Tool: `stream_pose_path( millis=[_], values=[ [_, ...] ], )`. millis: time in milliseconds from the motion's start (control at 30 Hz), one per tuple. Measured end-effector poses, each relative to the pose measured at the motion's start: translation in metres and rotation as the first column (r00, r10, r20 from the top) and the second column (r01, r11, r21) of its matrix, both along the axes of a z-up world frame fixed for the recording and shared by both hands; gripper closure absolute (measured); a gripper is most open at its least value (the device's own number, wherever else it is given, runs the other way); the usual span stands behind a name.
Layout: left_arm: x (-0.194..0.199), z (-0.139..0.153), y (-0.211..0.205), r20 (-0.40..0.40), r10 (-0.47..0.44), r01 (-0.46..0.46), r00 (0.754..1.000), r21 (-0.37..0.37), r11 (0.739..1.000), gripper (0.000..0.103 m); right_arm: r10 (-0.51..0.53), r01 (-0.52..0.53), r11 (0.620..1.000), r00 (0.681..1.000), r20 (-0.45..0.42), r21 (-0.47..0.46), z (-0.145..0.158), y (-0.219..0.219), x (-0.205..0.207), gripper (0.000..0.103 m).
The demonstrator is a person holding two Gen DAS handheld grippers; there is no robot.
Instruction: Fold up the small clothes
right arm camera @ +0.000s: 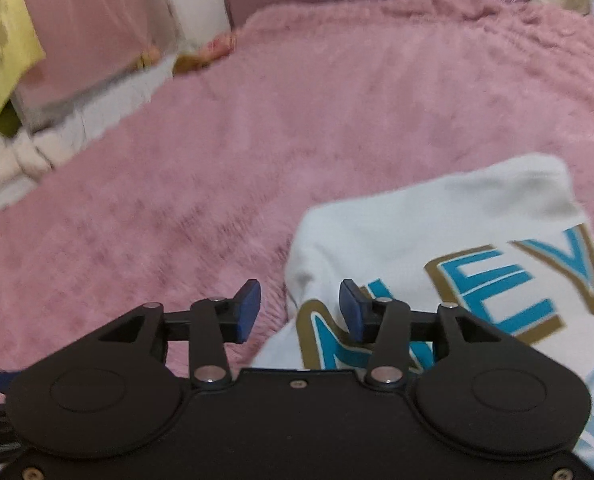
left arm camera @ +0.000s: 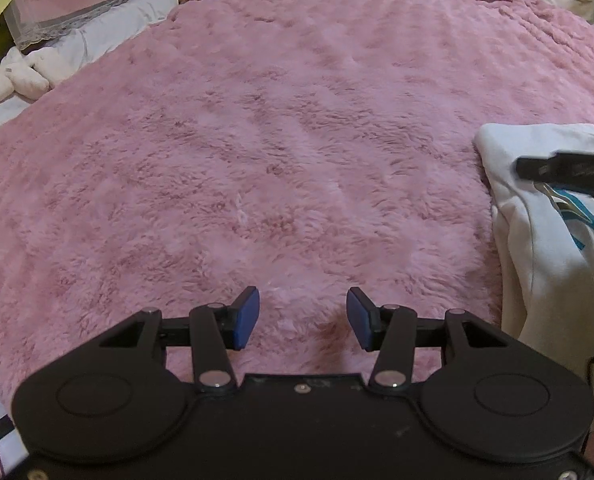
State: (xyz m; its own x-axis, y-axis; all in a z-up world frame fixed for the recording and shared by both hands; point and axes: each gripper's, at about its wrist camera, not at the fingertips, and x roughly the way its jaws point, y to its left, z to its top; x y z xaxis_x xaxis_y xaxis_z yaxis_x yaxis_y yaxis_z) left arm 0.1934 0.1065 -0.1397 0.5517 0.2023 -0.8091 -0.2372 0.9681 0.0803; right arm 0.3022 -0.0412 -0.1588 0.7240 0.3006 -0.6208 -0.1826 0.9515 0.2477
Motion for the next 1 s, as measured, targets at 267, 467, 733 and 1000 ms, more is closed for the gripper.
stream_pose_path(
  millis=[267, 467, 733, 1000],
  values=[
    [-0.010, 0.006, 0.004, 0.006, 0.022, -0.022, 1.000, -0.016, 1.000, 0.053, 0.012, -0.018, 0.994, 0.998, -0.057, -0.112, -0.016, -0.037, -0.053, 0.064],
    [-0.030, 0.023, -0.015, 0.022, 0.014, -0.014, 1.000, -0.023, 1.000, 0.053, 0.059, -0.058, 0.996, 0.998, 0.012, -0.073, 0.003, -0.050, -0.078, 0.065],
    [-0.071, 0.016, -0.071, 0.006, -0.041, 0.041, 0.999, -0.074, 0.996, 0.050, -0.062, 0.063, 0.996, 0.998, 0.008, -0.069, 0.008, -0.126, -0.163, 0.062],
    [-0.052, -0.022, -0.131, -0.069, -0.131, 0.130, 0.989, -0.022, 0.991, 0.050, -0.152, 0.158, 0.982, 0.986, -0.068, 0.104, -0.015, -0.172, -0.179, 0.057]
  ],
)
